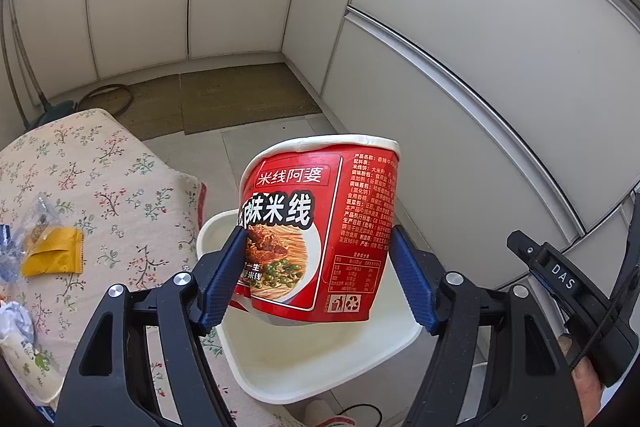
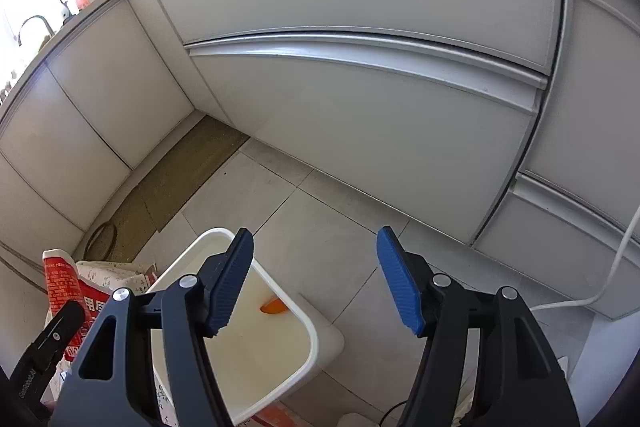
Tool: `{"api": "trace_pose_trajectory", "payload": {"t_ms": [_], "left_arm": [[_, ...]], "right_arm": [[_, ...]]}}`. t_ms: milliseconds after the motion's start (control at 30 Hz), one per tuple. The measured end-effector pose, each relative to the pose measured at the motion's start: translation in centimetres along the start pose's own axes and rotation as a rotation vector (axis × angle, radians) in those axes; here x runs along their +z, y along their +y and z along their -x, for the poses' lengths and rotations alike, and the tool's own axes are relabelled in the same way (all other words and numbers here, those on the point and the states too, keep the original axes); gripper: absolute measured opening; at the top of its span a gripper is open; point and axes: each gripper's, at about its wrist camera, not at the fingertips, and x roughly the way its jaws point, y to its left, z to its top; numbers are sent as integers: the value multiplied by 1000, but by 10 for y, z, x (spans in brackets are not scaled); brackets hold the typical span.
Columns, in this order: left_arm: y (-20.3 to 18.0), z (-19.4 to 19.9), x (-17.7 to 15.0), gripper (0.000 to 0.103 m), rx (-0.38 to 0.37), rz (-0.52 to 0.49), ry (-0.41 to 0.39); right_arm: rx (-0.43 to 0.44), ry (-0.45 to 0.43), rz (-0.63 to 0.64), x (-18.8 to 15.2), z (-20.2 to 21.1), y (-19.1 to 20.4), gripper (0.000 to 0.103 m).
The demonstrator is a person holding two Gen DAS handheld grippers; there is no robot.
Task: Collect trash
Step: 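Lower the red noodle cup into the white bin and open the left gripper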
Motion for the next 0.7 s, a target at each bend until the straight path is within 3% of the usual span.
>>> {"api": "trace_pose_trajectory", "payload": {"t_ms": [233, 300, 367, 567, 700], "left_arm": [[-8, -22, 10, 70, -27, 27, 66], [-11, -22, 10, 73, -16, 11, 64], [-10, -21, 9, 83, 2, 11, 57], [-5, -17, 5, 84, 33, 16, 44], [2, -9, 2, 86, 49, 20, 25]], "right_arm": [[4, -1, -38, 3, 2, -14, 66], [1, -6, -28, 3, 3, -13, 66], [-4, -12, -17, 2, 3, -11, 66], [-1, -11, 2, 1, 4, -4, 67], [-2, -23, 33, -3, 7, 7, 76]]}}
